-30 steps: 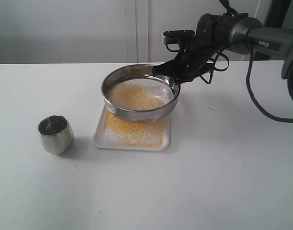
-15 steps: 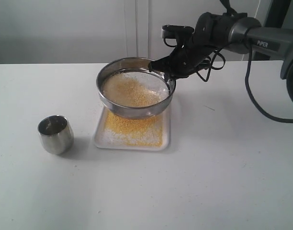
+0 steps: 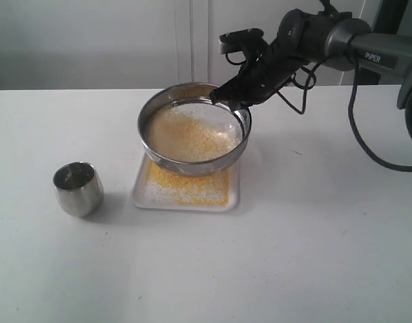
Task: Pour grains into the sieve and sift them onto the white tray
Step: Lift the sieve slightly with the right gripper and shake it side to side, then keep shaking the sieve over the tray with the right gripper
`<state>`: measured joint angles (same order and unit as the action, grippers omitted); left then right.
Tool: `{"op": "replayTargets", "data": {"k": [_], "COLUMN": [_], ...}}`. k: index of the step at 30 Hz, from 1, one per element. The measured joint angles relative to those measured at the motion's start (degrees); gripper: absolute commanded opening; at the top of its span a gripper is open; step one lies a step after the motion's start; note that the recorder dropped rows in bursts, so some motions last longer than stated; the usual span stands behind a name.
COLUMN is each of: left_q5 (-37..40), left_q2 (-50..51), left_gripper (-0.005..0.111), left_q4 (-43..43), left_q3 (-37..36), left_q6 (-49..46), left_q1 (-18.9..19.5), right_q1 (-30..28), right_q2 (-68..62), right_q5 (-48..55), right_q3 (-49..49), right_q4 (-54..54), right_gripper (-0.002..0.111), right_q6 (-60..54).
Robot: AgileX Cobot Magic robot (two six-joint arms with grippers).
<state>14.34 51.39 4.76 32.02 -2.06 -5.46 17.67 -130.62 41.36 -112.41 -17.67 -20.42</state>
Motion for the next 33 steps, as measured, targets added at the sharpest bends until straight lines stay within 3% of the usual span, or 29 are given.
{"op": "replayTargets", "data": {"k": [3, 7, 10, 13, 17, 19, 22, 23, 24, 26, 28, 31, 33], "left_q5": [0.0, 0.0, 0.0, 0.0, 0.0, 0.0, 0.0, 0.0, 0.0, 0.0, 0.0, 0.0, 0.0], "left_q2": [0.0, 0.0, 0.0, 0.0, 0.0, 0.0, 0.0, 0.0, 0.0, 0.0, 0.0, 0.0, 0.0], "left_gripper": [0.0, 0.0, 0.0, 0.0, 0.0, 0.0, 0.0, 0.0, 0.0, 0.0, 0.0, 0.0, 0.0], "left_q4": [0.0, 0.0, 0.0, 0.0, 0.0, 0.0, 0.0, 0.0, 0.0, 0.0, 0.0, 0.0, 0.0], "left_q3": [0.0, 0.0, 0.0, 0.0, 0.0, 0.0, 0.0, 0.0, 0.0, 0.0, 0.0, 0.0, 0.0], "left_q6": [0.0, 0.0, 0.0, 0.0, 0.0, 0.0, 0.0, 0.0, 0.0, 0.0, 0.0, 0.0, 0.0], "left_q1": [0.0, 0.0, 0.0, 0.0, 0.0, 0.0, 0.0, 0.0, 0.0, 0.0, 0.0, 0.0, 0.0], "right_q1": [0.12, 0.01, 0.01, 0.01, 0.01, -0.11, -0.49, -0.73, -0.73, -1.15, -2.03, -2.31, -2.64], "right_q2": [-0.25, -0.2, -0.2, -0.33, -0.31, -0.21, -0.47, -0.56, -0.56, -0.71, -0.68, -0.44, 0.78], "right_q5": [0.25, -0.01, 0.16, 1.73, 0.73, 0.65, 0.74, 2.01, 2.96, 4.26, 6.52, 5.2, 8.94], "right_q3": [0.0, -0.51, -0.6, -1.1, -1.1, -1.65, -1.74, -1.74, -1.74, -1.74, -1.74, -1.74, -1.74], "right_q4": [3.15, 3.93, 5.58, 1.39, 2.29, -0.61, 0.22, -1.58, -0.22, 4.45, 2.01, 3.49, 3.18], "right_gripper": [0.0, 0.0, 0.0, 0.0, 0.0, 0.0, 0.0, 0.0, 0.0, 0.0, 0.0, 0.0, 0.0], "right_q6": [12.19, 5.16, 13.77, 1.42, 12.71, 4.15, 12.5, 3.66, 3.08, 15.6, 4.58, 16.29, 13.59]}}
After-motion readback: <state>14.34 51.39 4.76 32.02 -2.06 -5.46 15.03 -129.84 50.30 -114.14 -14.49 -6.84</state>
